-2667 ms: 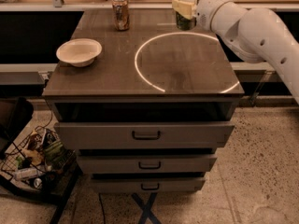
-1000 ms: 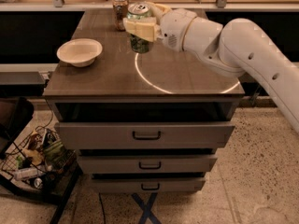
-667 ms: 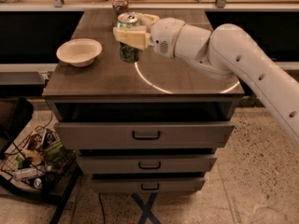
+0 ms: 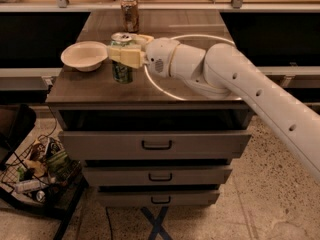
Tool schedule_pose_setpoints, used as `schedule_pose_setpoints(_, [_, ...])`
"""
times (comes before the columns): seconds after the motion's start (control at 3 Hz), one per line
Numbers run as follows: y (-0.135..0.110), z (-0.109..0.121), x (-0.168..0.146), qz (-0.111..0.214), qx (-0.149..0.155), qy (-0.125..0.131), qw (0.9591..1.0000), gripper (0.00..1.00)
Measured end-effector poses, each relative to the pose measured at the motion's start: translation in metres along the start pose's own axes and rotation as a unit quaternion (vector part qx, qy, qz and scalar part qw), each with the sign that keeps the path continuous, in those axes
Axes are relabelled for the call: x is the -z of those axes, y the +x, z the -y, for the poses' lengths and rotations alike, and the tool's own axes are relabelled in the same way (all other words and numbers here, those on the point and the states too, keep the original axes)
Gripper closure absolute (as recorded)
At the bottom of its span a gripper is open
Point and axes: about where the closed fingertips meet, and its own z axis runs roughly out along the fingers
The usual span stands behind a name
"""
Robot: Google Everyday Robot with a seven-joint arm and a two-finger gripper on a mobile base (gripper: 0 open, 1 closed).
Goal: Move green can near paper bowl
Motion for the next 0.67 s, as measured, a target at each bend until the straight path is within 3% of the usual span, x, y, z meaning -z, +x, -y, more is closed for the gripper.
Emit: schedule_pose_setpoints(0.67, [0.021,-0.003,-0.026,0.031,-0.023,0.001,0.9993,1.0])
